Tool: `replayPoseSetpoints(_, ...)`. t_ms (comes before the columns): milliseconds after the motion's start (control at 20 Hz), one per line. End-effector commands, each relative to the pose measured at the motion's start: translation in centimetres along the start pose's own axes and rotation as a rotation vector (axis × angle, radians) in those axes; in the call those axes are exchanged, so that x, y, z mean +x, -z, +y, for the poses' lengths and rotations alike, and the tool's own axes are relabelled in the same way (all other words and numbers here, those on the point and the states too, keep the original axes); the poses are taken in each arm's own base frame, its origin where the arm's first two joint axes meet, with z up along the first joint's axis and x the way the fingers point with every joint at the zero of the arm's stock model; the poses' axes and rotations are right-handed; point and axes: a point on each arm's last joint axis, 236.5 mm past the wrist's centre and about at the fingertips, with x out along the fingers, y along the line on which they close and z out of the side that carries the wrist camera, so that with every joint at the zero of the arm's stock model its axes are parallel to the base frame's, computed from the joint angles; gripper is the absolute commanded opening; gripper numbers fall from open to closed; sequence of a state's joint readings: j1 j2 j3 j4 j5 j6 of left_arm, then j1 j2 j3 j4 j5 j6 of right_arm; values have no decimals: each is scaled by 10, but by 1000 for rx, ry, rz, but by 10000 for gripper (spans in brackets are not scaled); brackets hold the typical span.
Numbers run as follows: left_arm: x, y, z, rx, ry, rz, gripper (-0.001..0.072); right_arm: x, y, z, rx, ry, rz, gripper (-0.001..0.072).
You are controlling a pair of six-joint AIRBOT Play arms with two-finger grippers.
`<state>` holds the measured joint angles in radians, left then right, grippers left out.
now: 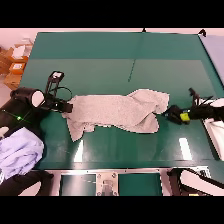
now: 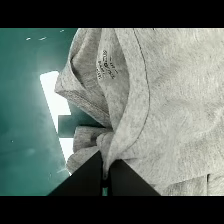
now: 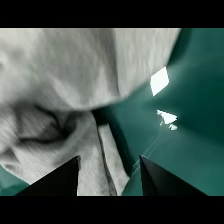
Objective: Fold the shirts.
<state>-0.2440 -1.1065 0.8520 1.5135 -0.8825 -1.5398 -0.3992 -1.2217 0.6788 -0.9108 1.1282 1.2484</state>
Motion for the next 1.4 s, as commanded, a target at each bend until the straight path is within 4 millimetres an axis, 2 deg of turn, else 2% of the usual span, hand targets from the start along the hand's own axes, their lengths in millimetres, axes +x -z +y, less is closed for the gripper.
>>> replayPoseSetpoints(0, 0, 0, 0, 2, 1, -2, 20, 29, 31, 6, 39, -68, 35, 431)
replayPoseSetpoints(150, 0, 0, 0, 2, 2, 2, 20, 45, 43, 19, -9, -64, 79, 428)
replayPoseSetpoints(250, 0, 0, 0, 4, 1, 2, 20, 53, 46, 21, -26, -55, 95, 347)
replayPoseSetpoints(300, 0, 0, 0, 14, 1, 2, 20, 55, 48, 22, -32, -53, 101, 238)
replayPoseSetpoints(350, -1, 0, 0, 24, -1, 5, 20, 55, 48, 22, -35, -53, 103, 46)
replayPoseSetpoints(400, -4, -3, 1, 27, -3, 4, 20, 55, 47, 23, -35, -53, 100, 13)
replayPoseSetpoints(550, -16, -15, 0, 60, -4, -12, 21, 51, 40, 27, -47, -58, 79, 12)
replayPoseSetpoints(650, -22, -25, 8, 38, -10, -34, 22, 47, 34, 32, -60, -63, 64, 12)
replayPoseSetpoints(700, -25, -27, 16, 32, -21, -41, 79, 46, 32, 33, -64, -64, 60, 12)
replayPoseSetpoints(750, -26, -25, 27, 33, -33, -31, 351, 45, 31, 33, -65, -64, 58, 12)
replayPoseSetpoints(800, -27, -20, 42, 18, -44, -11, 418, 45, 31, 33, -66, -63, 59, 12)
replayPoseSetpoints(900, -24, -6, 65, -24, -10, 35, 419, 45, 31, 33, -65, -63, 58, 12)
replayPoseSetpoints(1000, -17, 3, 73, -127, 125, 51, 419, 45, 31, 33, -65, -63, 58, 12)
replayPoseSetpoints(1100, -10, 3, 70, -194, 297, 28, 447, 45, 31, 33, -65, -64, 58, 12)
replayPoseSetpoints(1200, 2, 18, 69, -207, 371, 84, 447, 45, 31, 33, -65, -64, 58, 12)
replayPoseSetpoints(1350, 28, 43, 53, -228, 449, 196, 446, 45, 30, 35, -60, -70, 54, 12)
